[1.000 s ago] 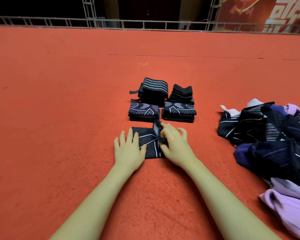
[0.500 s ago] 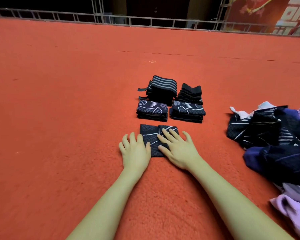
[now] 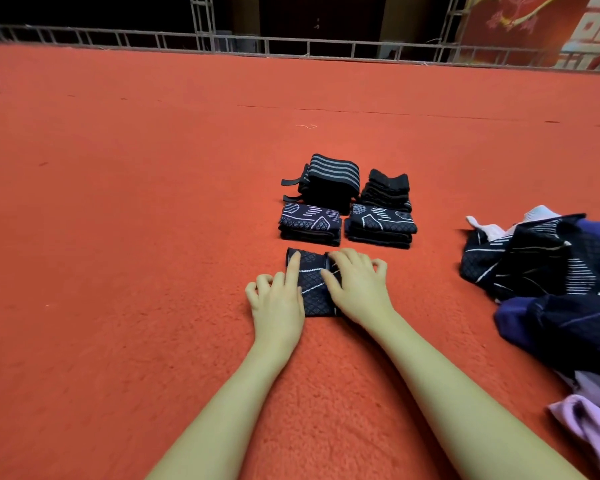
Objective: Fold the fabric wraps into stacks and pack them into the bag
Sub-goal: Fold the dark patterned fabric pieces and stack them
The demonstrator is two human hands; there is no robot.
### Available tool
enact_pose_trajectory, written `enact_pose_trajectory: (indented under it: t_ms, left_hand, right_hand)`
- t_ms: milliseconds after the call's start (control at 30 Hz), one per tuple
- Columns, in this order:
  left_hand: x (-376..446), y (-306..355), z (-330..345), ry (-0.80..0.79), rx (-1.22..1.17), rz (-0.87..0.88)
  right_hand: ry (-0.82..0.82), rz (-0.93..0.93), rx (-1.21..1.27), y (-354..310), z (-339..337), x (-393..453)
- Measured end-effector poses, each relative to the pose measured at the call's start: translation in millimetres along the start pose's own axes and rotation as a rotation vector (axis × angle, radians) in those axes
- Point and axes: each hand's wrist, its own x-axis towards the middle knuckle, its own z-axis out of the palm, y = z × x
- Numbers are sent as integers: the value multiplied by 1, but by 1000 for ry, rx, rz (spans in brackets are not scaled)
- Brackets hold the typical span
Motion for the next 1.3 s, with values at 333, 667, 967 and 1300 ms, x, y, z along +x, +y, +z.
enact_pose_trajectory:
  t_ms: [333, 667, 967, 1300]
  left_hand:
    - [-1, -4, 5, 15, -42, 9]
    - [-10, -2, -1, 86, -36, 239]
    - [16, 25, -16, 67, -691, -20]
    - [25, 53, 8, -401, -601, 179]
  right_hand:
    - [-306, -69, -253, 9, 12, -3]
    - [114, 14, 328, 23, 15, -22]
    - [-121, 56, 238, 25, 17, -24]
    - [383, 414, 640, 29, 8, -34]
